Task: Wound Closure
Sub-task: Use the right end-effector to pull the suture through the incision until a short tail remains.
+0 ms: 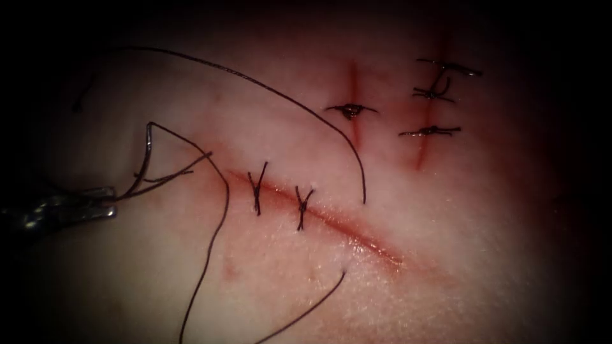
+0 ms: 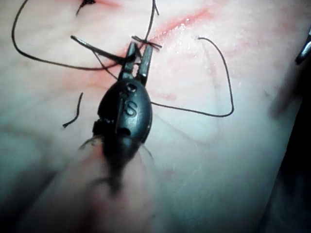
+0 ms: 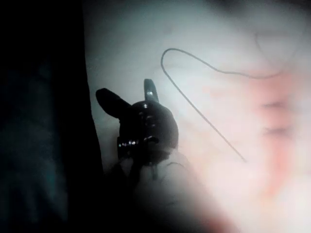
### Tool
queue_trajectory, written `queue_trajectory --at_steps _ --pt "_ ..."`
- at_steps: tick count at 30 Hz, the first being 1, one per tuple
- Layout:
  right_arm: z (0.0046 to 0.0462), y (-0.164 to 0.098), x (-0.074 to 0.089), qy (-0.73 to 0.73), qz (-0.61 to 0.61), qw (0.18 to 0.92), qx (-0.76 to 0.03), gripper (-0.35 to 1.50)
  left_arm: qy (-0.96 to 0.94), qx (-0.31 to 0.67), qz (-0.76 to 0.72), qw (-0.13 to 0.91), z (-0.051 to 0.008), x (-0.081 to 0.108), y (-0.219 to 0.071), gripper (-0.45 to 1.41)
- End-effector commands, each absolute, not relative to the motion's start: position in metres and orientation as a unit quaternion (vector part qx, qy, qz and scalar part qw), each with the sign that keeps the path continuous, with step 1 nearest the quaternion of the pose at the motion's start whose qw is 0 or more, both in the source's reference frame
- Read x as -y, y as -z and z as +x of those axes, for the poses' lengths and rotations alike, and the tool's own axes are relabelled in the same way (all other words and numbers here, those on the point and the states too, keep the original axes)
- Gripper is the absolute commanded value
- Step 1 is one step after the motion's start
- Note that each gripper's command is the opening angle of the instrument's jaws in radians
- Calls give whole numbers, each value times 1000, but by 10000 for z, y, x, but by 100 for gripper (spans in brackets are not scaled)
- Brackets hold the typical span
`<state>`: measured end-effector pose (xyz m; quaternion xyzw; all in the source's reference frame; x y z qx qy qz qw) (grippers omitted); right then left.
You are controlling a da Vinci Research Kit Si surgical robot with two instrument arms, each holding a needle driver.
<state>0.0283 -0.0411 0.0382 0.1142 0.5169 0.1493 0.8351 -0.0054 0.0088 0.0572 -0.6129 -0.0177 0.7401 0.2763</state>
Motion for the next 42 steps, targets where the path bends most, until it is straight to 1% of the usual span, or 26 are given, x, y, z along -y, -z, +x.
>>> queue_trajectory --at_steps 1,4,9,12,13,14,20,27,28,29,30,31,32,33,36,42 --pt "281 -393 396 -144 98 828 -533 148 -743 13 -608 281 -50 -86 -581 -45" --pt "263 -398 378 -137 82 822 -547 148 -746 0 -599 292 -27 -93 -594 -45" --pt "237 -417 340 -115 27 841 -528 147 -760 -22 -573 305 -9 -102 -618 -45" --pt "237 -430 332 -106 9 851 -514 147 -761 -24 -571 306 -11 -103 -622 -45" --pt "238 -451 323 -97 -13 869 -485 147 -761 -25 -571 307 -14 -102 -623 -45" --pt "238 -459 319 -98 -17 874 -476 147 -760 -24 -572 306 -15 -102 -623 -45" --pt "243 -510 309 -95 -31 890 -445 145 -759 -23 -574 305 -16 -102 -622 -45" --pt "250 -537 319 -83 -33 896 -435 142 -758 -23 -576 304 -18 -102 -622 -45" --pt "251 -539 320 -83 -34 896 -435 136 -758 -23 -576 304 -18 -102 -622 -45" --pt "250 -539 321 -85 -38 897 -431 118 -758 -23 -576 304 -19 -101 -622 -45" --pt "247 -536 323 -90 -48 902 -419 24 -758 -23 -577 303 -19 -101 -622 -45" --pt "247 -536 323 -90 -48 902 -419 24 -758 -23 -577 303 -19 -101 -622 -45" --pt "246 -534 323 -90 -49 903 -417 -35 -758 -23 -577 303 -19 -101 -622 -45" --pt "244 -528 322 -115 -43 904 -409 -35 -758 -23 -577 304 -19 -101 -622 -45" --pt "242 -521 327 -127 -44 904 -407 -35 -758 -23 -577 303 -20 -101 -622 -45" --pt "255 -481 366 -111 -4 895 -432 -35 -757 -23 -579 303 -24 -100 -622 -45"
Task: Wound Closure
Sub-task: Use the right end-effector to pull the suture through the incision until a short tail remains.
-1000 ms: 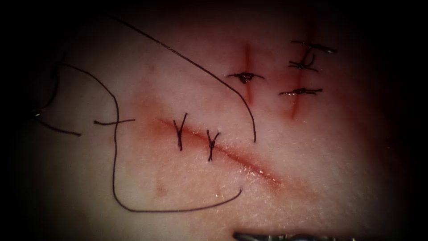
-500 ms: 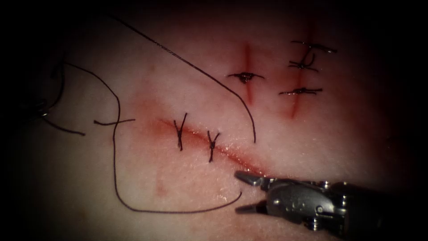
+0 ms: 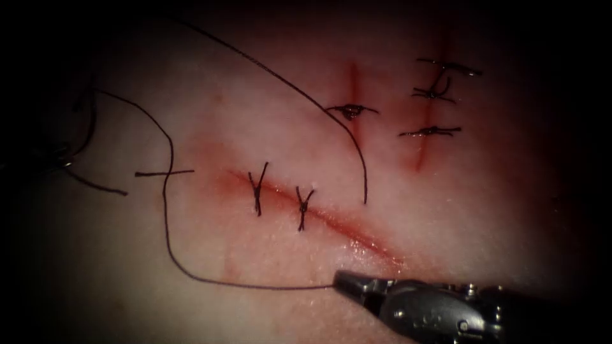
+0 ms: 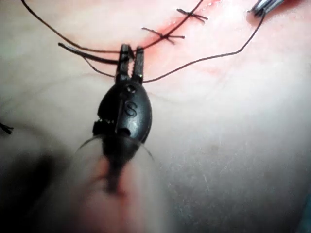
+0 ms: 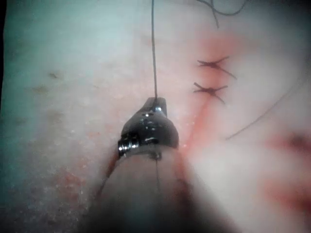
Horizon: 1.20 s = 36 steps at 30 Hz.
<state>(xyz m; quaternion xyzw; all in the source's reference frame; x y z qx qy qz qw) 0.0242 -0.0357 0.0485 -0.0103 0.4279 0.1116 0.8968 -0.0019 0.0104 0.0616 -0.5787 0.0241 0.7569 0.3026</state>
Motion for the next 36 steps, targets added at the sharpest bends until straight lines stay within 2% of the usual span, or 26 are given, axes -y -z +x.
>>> queue_trajectory --at_steps 1,17,18,19,21,22,26,32,36 --pt "255 -481 366 -111 -4 895 -432 -35 -757 -23 -579 303 -24 -100 -622 -45" --pt "292 -382 440 -75 103 860 -494 -35 -755 -22 -583 300 -31 -100 -624 -45" --pt "293 -381 440 -73 104 860 -495 -27 -755 -22 -583 300 -31 -100 -624 -45" --pt "294 -382 437 -73 105 859 -496 41 -755 -22 -582 300 -31 -100 -624 -45" --pt "291 -387 421 -70 98 857 -501 143 -755 -22 -582 300 -31 -100 -624 -45" --pt "288 -390 413 -70 80 854 -508 148 -755 -22 -582 300 -30 -100 -624 -45" --pt "267 -396 380 -63 36 830 -552 148 -756 -20 -583 298 -24 -103 -626 -45" --pt "236 -401 340 -58 7 836 -545 148 -760 -33 -575 301 -12 -107 -627 -45" --pt "230 -420 325 -36 -23 844 -535 148 -763 -37 -570 303 -9 -108 -627 -45"
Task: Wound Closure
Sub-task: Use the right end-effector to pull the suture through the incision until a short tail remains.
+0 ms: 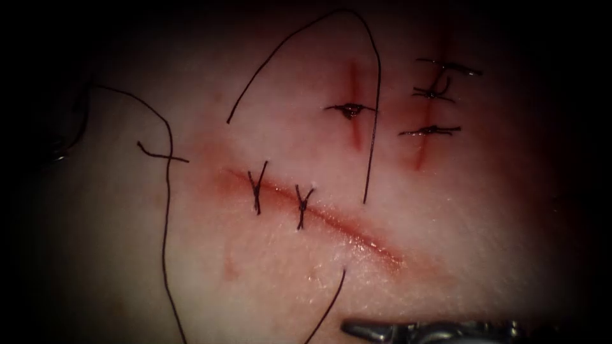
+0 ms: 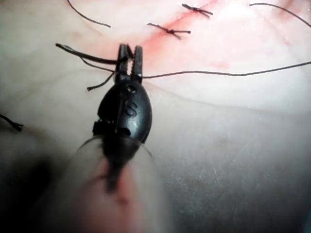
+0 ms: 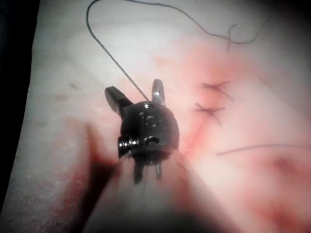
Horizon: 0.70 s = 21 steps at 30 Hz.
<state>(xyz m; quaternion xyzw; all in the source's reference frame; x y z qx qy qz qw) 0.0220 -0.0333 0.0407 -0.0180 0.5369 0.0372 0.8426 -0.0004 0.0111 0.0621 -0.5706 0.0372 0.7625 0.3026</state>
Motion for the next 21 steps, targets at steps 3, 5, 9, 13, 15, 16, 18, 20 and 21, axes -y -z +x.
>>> queue_trajectory --at_steps 3,5,9,13,15,16,18,20,21 --pt "235 -456 323 -19 -34 857 -515 143 -763 -39 -568 305 -14 -107 -627 -45" --pt "238 -476 321 -11 -42 863 -504 141 -764 -41 -567 306 -16 -106 -627 -45" --pt "240 -501 317 -4 -54 866 -497 141 -763 -41 -568 306 -18 -106 -628 -45" --pt "242 -518 312 -3 -58 867 -495 143 -763 -41 -567 306 -19 -106 -628 -45" --pt "242 -521 311 -4 -58 867 -495 143 -763 -41 -567 306 -19 -106 -628 -45" --pt "242 -521 311 -4 -58 867 -495 143 -763 -41 -567 306 -19 -106 -628 -45" --pt "244 -521 311 -4 -59 867 -494 135 -763 -41 -568 306 -19 -106 -629 -45" --pt "244 -520 311 -5 -60 868 -492 123 -763 -41 -568 306 -20 -106 -629 -45" --pt "243 -520 312 -8 -66 872 -486 91 -762 -41 -569 305 -20 -106 -629 -45"
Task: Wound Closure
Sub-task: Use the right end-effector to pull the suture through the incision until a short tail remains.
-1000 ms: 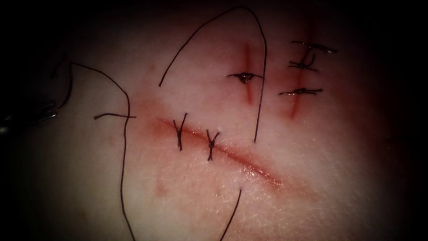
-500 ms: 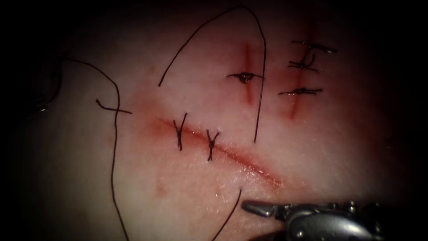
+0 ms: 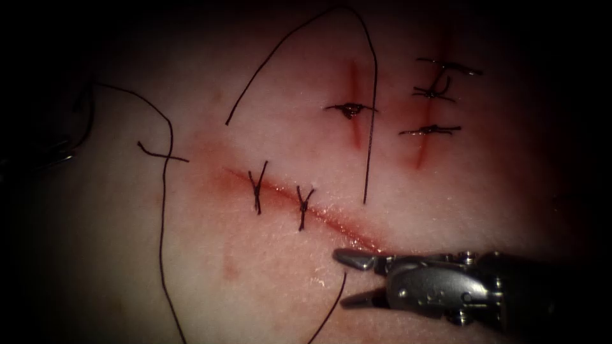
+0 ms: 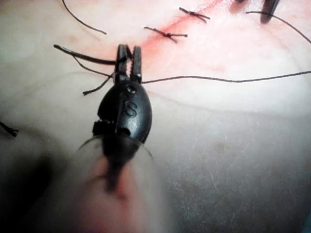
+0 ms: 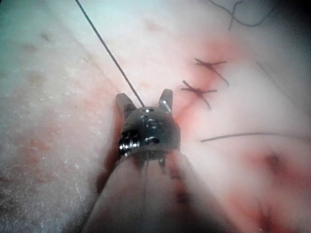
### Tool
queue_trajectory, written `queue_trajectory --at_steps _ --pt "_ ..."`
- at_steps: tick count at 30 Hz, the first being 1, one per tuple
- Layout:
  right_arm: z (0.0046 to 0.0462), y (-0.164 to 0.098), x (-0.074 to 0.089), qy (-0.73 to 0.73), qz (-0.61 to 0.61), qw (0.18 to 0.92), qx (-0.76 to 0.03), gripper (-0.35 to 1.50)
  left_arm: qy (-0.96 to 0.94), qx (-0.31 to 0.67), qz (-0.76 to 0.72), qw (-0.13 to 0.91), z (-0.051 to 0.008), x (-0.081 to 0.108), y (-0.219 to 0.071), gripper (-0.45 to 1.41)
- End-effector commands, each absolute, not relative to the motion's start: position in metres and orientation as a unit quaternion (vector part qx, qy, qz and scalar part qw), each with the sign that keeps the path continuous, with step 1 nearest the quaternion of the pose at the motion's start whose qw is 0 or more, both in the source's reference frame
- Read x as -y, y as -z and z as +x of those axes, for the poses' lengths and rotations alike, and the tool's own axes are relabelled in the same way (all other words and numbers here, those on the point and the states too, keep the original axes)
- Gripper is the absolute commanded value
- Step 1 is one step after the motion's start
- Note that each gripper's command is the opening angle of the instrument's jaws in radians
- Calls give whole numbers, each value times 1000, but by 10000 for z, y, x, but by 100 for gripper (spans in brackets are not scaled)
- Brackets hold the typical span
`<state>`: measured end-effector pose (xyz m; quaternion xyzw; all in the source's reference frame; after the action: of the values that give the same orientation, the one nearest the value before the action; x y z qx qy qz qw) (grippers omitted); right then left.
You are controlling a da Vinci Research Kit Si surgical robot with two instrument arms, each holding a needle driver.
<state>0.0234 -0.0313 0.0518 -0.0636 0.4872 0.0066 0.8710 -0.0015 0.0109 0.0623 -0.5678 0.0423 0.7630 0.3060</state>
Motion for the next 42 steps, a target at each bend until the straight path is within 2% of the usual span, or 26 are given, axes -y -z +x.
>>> queue_trajectory --at_steps 1,2,3,9,34,35,36,38,40,42 --pt "239 -516 315 -19 -76 881 -467 -26 -762 -41 -569 305 -20 -105 -629 -45" --pt "239 -516 315 -19 -76 881 -467 -26 -762 -41 -569 305 -20 -105 -629 -45" --pt "239 -515 315 -21 -77 882 -465 -35 -762 -41 -570 304 -20 -105 -628 -45" --pt "230 -502 329 -48 -57 880 -469 -35 -762 -41 -570 305 -22 -106 -630 -45" --pt "292 -373 481 53 97 846 -522 -35 -760 -41 -574 303 -24 -105 -631 -45" --pt "294 -369 476 54 98 843 -527 29 -760 -41 -574 303 -24 -105 -631 -45" --pt "294 -369 476 54 98 843 -527 29 -760 -41 -574 303 -24 -105 -631 -45" --pt "292 -370 463 39 84 843 -530 113 -760 -41 -574 303 -24 -105 -631 -45" --pt "283 -377 434 29 70 831 -552 140 -760 -41 -574 303 -24 -105 -631 -45" --pt "280 -380 424 35 60 826 -560 143 -760 -41 -574 303 -24 -105 -631 -45"
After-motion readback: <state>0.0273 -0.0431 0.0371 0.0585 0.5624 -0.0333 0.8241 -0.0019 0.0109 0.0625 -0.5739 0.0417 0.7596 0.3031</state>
